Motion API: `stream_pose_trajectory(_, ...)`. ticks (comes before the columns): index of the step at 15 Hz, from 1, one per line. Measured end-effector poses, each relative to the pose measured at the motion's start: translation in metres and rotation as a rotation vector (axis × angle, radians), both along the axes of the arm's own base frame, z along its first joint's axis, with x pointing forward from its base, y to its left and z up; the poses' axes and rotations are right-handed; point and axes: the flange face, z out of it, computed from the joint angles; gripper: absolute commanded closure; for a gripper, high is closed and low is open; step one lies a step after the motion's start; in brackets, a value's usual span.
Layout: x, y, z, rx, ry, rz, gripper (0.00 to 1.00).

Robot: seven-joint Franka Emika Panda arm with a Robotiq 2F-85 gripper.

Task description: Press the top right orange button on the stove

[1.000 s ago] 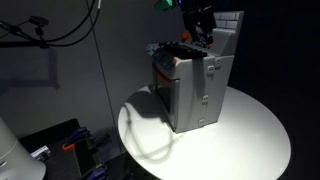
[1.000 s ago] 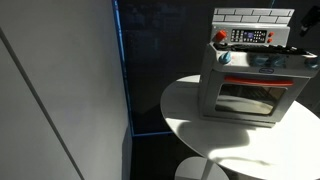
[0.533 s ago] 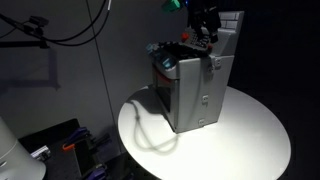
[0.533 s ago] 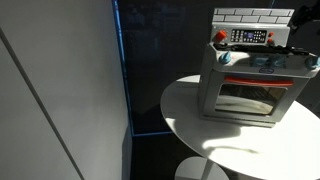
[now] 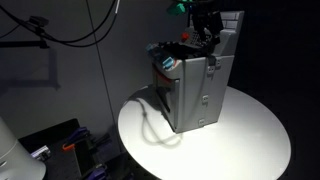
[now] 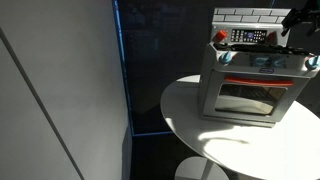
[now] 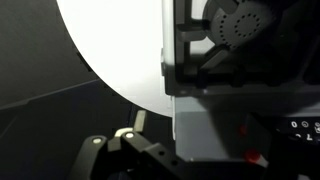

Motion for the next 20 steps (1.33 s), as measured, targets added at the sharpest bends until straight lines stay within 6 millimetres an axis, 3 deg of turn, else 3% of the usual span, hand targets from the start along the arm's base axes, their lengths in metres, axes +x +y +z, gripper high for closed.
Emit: stream_pose_trajectory(20, 0.029, 0.004, -0.004, 0.003, -0.016, 0.000, 0.00)
